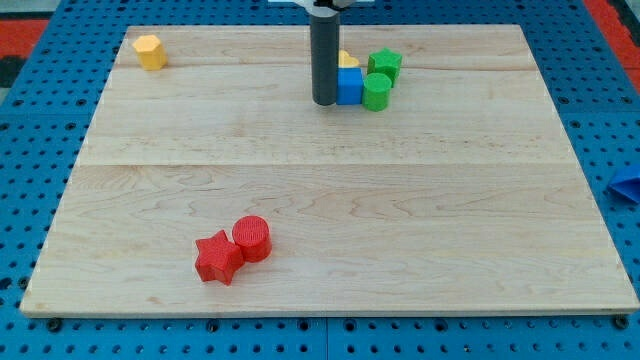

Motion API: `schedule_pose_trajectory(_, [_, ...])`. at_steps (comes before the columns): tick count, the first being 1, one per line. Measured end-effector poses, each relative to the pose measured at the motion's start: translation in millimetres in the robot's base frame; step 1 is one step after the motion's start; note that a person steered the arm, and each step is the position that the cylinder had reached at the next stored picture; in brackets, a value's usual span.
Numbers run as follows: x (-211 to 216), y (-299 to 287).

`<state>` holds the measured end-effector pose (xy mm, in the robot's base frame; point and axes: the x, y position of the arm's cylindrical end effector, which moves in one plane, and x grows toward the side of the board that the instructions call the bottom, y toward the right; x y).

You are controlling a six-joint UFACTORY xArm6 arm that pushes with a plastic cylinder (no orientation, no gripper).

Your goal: Separate the red blocks

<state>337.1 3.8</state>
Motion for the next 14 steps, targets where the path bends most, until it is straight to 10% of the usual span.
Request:
schedule_pose_trajectory(4, [104,-203])
schedule_pose_trajectory(5, [219,-258])
schedule_pose_trajectory(6, [275,-193])
schedule_pose_trajectory(8, [184,-119])
schedule_pose_trajectory(9, [205,-32])
schedule_pose_trajectory(11, [282,-15])
schedule_pose_trajectory(14, [195,-54])
